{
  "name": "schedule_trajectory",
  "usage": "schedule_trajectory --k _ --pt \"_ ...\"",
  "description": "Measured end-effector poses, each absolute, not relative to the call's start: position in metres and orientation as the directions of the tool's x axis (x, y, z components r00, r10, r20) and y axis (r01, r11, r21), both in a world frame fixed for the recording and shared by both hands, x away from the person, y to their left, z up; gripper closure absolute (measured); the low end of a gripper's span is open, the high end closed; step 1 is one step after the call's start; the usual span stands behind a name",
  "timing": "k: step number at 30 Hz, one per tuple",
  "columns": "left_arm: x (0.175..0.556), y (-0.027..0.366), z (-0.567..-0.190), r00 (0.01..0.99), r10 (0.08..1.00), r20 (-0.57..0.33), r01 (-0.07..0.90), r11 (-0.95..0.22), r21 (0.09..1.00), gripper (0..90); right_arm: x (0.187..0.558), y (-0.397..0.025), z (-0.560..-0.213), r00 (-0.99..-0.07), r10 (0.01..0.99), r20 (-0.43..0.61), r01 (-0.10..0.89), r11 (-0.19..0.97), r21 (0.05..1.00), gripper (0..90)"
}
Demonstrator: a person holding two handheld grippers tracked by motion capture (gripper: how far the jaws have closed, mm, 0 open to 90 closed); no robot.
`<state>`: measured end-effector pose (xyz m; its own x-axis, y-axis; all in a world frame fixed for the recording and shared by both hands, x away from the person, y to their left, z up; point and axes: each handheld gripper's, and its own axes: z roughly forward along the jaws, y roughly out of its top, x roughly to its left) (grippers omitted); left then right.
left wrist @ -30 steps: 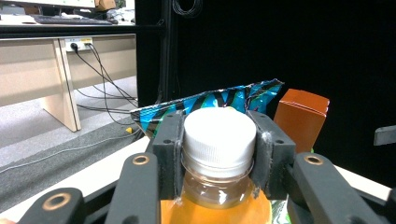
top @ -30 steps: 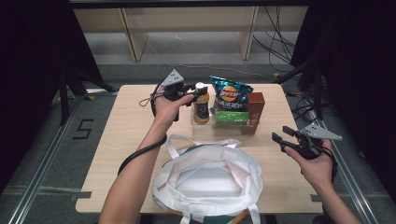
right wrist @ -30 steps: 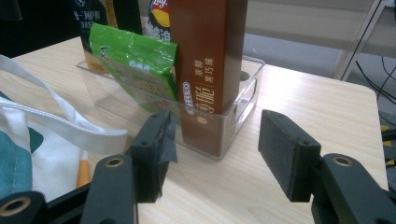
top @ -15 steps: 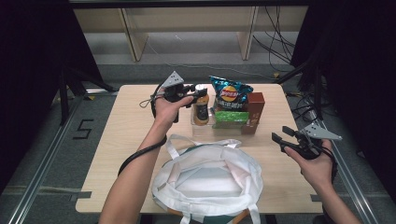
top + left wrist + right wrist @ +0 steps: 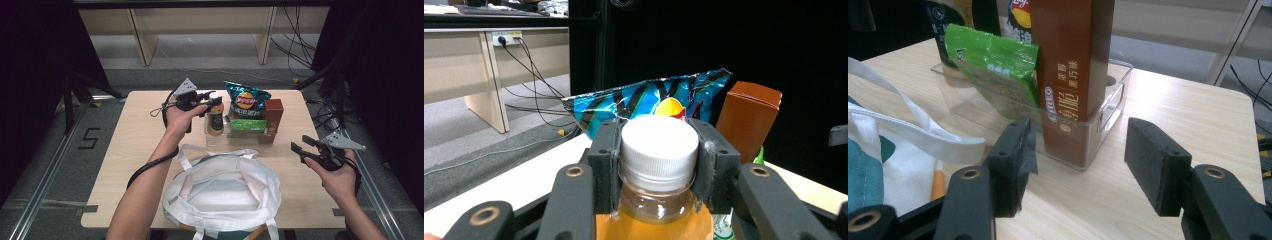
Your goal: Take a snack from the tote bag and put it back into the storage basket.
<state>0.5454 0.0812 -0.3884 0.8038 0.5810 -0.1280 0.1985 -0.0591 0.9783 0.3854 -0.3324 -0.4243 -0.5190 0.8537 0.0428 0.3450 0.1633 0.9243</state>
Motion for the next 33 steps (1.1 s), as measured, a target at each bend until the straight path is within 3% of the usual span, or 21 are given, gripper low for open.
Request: schedule_trajectory --k 33 --pt "0.5455 0.0794 -0.3986 0.807 0.575 -0.133 0.216 -0.077 0.973 58.7 0.3863 -0.3302 -0.4248 -0.502 0.864 0.045 0.337 0.148 0.930 45.0"
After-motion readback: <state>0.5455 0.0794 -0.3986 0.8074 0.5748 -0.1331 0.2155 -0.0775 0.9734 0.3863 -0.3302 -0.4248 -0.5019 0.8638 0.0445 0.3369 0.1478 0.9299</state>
